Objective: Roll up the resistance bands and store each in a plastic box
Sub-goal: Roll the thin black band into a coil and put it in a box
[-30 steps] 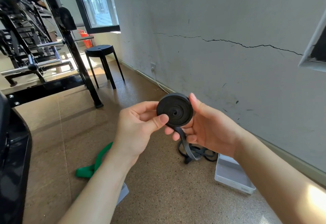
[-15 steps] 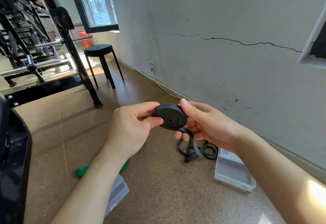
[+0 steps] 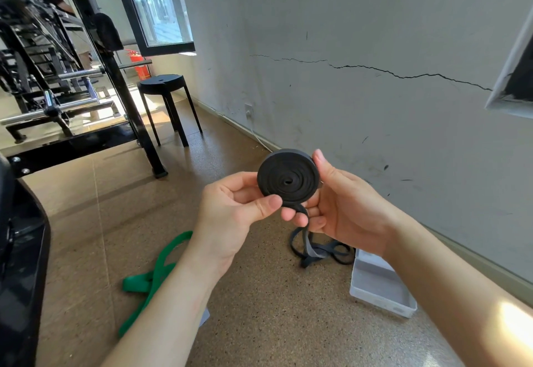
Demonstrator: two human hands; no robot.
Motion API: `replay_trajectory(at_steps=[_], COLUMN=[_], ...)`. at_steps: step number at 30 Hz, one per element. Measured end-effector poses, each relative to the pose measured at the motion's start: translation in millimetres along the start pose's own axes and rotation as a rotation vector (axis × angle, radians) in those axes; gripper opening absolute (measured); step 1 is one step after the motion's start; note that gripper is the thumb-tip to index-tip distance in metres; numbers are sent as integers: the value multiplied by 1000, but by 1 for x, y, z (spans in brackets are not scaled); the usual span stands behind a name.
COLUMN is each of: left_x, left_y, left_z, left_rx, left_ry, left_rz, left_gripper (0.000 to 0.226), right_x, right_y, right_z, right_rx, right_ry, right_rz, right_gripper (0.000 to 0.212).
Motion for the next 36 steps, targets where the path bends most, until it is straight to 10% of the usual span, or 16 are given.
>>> replay_trajectory(at_steps=[13, 22, 36], left_x=[4, 4, -3], left_y=[-10, -5, -9], left_z=[-18, -2, -28], left_rx=[366, -204, 676], left_ry=[107, -126, 117], left_rz=[43, 64, 137], left_gripper=[40, 54, 48], right_x=[-6, -5, -10], right_y=[-5, 2, 2], right_z=[0, -4, -1], right_rx=[-253, 108, -422], right_ry=[56, -66, 133], right_rz=[-84, 62, -44], right_gripper=[69, 86, 67])
Point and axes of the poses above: each hand's wrist, its own x-axis towards the middle knuckle, its own y-axis out of the palm, z = x × y, the point moved 2 cm from there along x, towards the middle knuckle, and after that the axes turned 12 degrees about -x, right-handed, at the moved point
